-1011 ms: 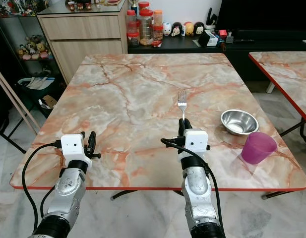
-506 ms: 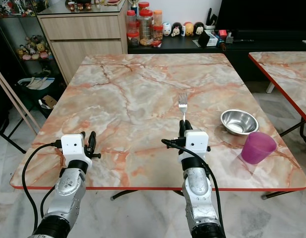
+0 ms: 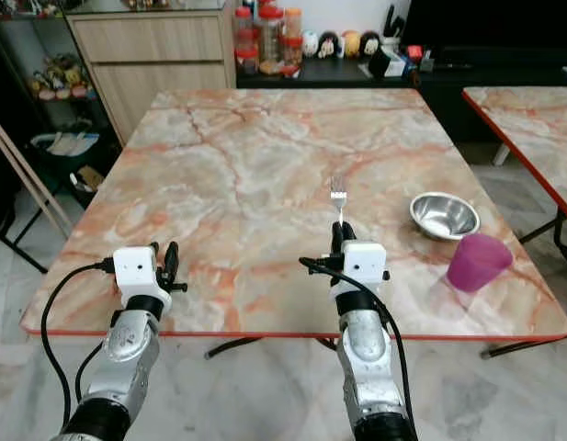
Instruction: Setting the table
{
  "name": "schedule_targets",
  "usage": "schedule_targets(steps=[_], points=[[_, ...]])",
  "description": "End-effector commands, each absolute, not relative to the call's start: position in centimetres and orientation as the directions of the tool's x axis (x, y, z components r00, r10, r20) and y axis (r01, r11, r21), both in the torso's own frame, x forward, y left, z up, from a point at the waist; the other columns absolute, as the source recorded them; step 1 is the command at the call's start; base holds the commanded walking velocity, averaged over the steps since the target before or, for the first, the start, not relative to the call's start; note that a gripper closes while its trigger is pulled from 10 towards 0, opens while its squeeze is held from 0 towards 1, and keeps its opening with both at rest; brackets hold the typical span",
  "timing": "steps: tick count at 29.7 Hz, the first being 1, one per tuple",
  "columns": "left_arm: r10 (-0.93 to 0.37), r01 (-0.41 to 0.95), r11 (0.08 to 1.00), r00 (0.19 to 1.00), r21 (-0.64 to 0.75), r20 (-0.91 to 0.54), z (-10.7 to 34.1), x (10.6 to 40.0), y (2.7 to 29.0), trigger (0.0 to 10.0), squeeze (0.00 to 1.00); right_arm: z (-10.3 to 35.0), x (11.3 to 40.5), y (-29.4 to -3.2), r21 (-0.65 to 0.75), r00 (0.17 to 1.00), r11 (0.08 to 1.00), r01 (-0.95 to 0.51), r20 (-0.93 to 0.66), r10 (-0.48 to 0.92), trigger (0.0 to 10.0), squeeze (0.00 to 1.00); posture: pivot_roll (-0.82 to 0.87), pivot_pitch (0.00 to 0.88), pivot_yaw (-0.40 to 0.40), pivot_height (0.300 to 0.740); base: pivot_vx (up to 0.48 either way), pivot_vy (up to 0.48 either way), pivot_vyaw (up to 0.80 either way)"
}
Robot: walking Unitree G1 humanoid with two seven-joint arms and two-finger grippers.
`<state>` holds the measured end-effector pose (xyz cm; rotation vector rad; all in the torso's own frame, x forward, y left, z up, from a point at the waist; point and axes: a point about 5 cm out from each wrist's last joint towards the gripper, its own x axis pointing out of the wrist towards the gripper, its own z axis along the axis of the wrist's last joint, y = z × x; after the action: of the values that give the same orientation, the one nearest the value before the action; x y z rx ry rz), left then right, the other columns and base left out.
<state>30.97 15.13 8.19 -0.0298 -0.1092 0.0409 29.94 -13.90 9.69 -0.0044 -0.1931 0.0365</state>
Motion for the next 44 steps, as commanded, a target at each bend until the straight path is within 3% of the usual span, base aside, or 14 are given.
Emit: schedule_targets(steps=[1,23,30,32,36,44], points=[[0.039,-0.036,0.999,0.992,-0.028,0.121,8.5,31.0,15.2,10.0,0.00,9.7,30.0,-13.7,0.002,0.982,0.999,-0.037,0.187,0.036,10.0,0.00,-0.05,0.000,0.039,0.740,-0.281,0.000,0.00],[0.046,-0.044,0.999,0.995,-0.024,0.088,7.9,30.8,15.8,10.0,0.00,8.7,29.7,-14.5,0.050,0.990,0.999,0.006,0.141,-0.013,10.0,0.00,-0.05,0.000,0.043,0.740,-0.025,0.000,0.00],[0.051,-0.045,0.997,0.994,0.063,-0.099,4.0,29.4,17.9,10.0,0.00,3.5,27.7,-17.1,0.066,0.991,0.992,0.107,-0.083,-0.101,10.0,0.00,-0.06,0.000,0.054,0.740,0.000,0.000,0.00],[0.062,-0.040,0.994,0.969,0.099,-0.238,1.4,28.0,19.0,10.0,0.00,0.3,25.8,-18.5,0.071,0.958,0.983,0.167,-0.247,-0.145,10.0,0.00,-0.06,0.000,0.056,0.740,0.000,0.000,0.00],[0.084,-0.041,0.992,0.916,0.117,-0.393,-1.4,25.8,20.1,10.0,0.00,-2.9,23.4,-19.7,0.069,0.889,0.972,0.226,-0.422,-0.177,10.0,0.00,-0.06,0.000,0.062,0.740,0.000,0.000,0.00],[0.133,-0.048,0.989,0.723,0.143,-0.678,-6.8,19.3,21.5,10.0,0.00,-8.1,16.3,-21.9,-0.033,0.653,0.958,0.285,-0.724,-0.219,10.0,0.00,-0.06,0.000,0.062,0.740,0.000,0.000,0.00]])
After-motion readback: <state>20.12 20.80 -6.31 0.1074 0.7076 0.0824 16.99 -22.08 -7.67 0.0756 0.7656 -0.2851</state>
